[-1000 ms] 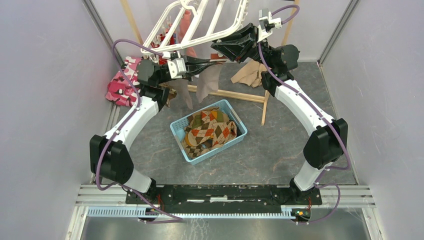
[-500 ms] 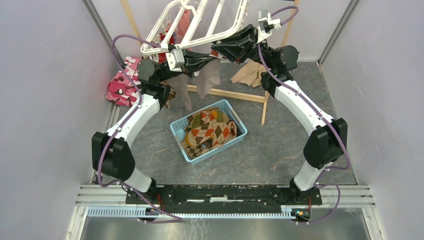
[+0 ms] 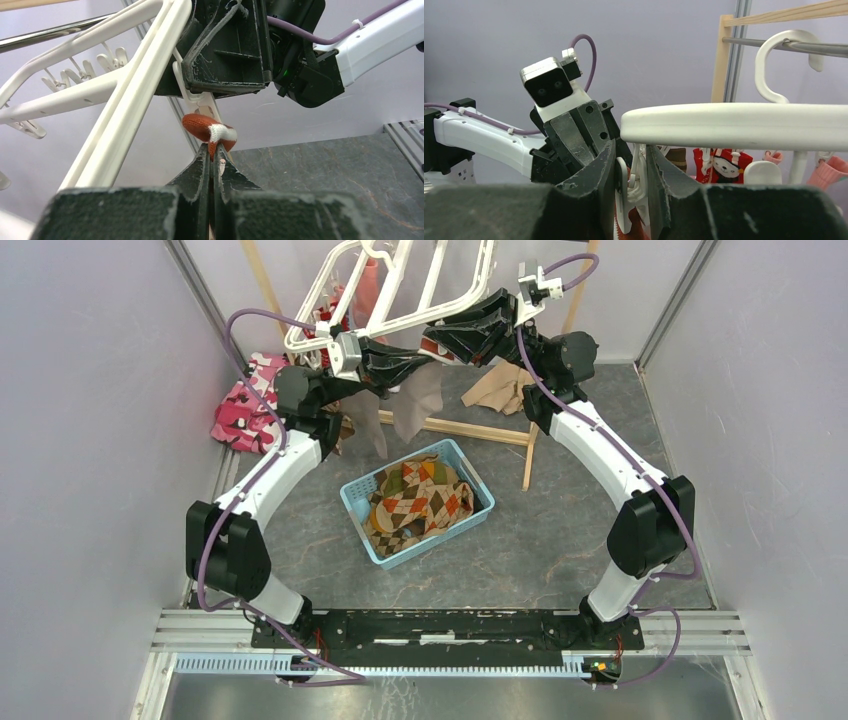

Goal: Clip the socks to the hanger
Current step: Clamp the sock onto the hanger.

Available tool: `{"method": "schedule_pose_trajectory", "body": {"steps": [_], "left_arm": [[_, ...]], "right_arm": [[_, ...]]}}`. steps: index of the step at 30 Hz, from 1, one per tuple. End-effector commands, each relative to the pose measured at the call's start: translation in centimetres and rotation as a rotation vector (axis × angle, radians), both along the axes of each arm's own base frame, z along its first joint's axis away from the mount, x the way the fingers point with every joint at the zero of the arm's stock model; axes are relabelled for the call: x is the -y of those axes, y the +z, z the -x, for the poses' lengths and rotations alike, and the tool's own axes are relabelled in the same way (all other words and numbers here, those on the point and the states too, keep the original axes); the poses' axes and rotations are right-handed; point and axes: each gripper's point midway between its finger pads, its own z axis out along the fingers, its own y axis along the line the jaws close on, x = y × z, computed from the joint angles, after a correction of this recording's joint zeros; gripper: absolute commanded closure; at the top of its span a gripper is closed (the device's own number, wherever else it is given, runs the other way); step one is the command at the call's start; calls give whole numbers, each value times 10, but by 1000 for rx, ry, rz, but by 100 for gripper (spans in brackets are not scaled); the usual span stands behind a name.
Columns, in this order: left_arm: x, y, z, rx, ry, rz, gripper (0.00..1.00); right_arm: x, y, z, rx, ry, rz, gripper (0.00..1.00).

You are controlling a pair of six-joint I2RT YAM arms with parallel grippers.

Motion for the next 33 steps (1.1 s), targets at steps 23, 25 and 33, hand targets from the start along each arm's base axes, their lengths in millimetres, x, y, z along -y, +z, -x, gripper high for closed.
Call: {"method": "schedule_pose_trajectory", "body": {"steps": [23, 25, 33], "left_arm": [[3, 13, -6, -71, 95, 58, 98], [3, 14, -5, -77, 89, 67, 98], [3, 17, -3, -96, 71, 83, 98]], "right_arm": [[5, 11, 2, -7, 1, -35, 77], [5, 10, 2, -7, -2, -32, 77], [5, 10, -2, -16, -17, -37, 64]]}}
